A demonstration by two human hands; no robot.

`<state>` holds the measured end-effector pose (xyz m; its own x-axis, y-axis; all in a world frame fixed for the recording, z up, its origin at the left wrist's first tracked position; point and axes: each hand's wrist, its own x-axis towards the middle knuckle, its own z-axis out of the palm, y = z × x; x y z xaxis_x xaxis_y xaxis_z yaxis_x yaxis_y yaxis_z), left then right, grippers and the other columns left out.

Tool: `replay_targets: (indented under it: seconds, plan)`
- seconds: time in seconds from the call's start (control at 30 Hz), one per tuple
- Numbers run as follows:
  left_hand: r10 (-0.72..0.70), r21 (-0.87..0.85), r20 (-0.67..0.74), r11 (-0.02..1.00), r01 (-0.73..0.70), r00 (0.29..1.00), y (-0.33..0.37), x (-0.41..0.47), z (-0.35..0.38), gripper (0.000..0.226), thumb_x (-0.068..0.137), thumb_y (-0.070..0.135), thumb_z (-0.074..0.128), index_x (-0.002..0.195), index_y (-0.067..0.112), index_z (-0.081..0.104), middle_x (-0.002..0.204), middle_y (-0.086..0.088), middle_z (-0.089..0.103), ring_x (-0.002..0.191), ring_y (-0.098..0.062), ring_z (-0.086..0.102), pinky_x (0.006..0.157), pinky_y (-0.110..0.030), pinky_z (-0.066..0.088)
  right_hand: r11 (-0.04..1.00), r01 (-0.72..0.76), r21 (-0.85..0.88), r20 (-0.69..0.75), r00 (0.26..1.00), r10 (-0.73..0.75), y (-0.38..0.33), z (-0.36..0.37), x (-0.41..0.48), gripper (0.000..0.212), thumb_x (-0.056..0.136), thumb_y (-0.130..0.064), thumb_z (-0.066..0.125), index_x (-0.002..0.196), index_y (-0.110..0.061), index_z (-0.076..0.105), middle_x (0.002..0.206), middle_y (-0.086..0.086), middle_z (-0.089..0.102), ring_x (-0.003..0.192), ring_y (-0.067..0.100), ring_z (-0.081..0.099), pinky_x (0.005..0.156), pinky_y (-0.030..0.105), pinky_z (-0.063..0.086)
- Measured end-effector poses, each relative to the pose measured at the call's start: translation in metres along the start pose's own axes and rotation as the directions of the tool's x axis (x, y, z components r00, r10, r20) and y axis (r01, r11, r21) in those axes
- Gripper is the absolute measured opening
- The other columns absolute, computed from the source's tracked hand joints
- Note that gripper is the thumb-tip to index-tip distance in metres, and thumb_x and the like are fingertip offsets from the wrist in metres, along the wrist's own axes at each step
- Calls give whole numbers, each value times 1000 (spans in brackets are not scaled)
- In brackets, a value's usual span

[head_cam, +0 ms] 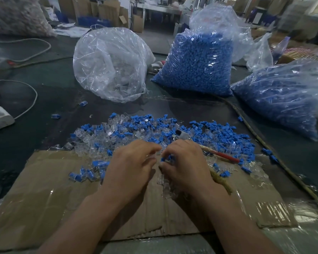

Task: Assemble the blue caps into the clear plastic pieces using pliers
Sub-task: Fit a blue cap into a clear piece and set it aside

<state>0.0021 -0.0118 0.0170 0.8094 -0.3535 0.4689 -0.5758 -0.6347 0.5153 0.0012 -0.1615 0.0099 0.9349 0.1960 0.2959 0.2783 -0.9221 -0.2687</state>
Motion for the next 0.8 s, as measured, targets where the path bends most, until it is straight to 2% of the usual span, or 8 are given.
replay_targets:
  seconds: [0.07,0.13,0.27,0.37,0.43,0.5,0.6,0.8]
  plan:
    - [-46,-120,-109,992,33,993,2,2,-3,26,77,1,67,100,10,67,87,5,65,76,-4,58,69,-14,45,999,-10,43,-18,1000,10,-1,-3,-1,9,83,-35,62,86,-27,60,82,-16,44,83,1,37,84,19,23]
    - [-127,-243,-149,966,88,981,4,3,-5,24,82,9,60,101,23,61,88,19,57,80,4,56,67,-11,49,991,-37,127,-47,998,43,-2,-7,0,9,81,-34,64,84,-25,61,79,-17,46,82,2,42,83,21,31]
    - [-303,-439,-32,860,259,952,6,4,-7,29,84,14,59,84,43,55,89,15,62,77,0,64,68,-7,49,923,-125,364,-18,990,142,-6,-14,-2,17,77,-34,66,70,-35,50,71,-17,52,71,1,52,65,16,44]
    - [-370,-558,98,748,359,924,7,5,-9,30,79,11,65,85,40,60,92,14,64,79,6,64,63,-6,48,792,-152,591,-36,976,214,-8,-20,-5,15,68,-38,70,70,-34,55,68,-10,60,67,1,58,60,14,49]
    - [-381,-613,149,688,387,913,7,5,-10,34,75,6,68,88,37,61,91,19,63,79,7,64,62,-5,47,705,-131,697,-58,970,238,-8,-22,-7,16,61,-44,68,68,-32,60,72,-13,65,64,0,60,57,10,48]
    - [-387,-624,165,671,400,907,7,5,-11,34,73,6,69,90,35,63,87,17,66,79,3,65,63,-6,48,662,-100,742,-83,968,239,-7,-23,-8,12,64,-31,74,65,-31,63,70,-14,66,61,0,61,55,10,47]
    - [-398,-656,179,633,411,900,6,4,-10,30,72,6,69,89,29,64,80,6,71,73,-5,68,61,-9,49,656,-48,754,-124,969,213,-5,-23,-9,27,70,-9,75,65,-34,65,67,-16,67,62,1,62,56,10,47]
    - [-411,-685,181,599,414,894,4,5,-11,23,72,1,68,81,22,65,77,9,71,67,-7,68,58,-11,50,675,-25,738,-92,986,137,-13,-22,-10,28,77,-8,69,74,-36,64,73,-21,66,69,3,64,63,17,52]
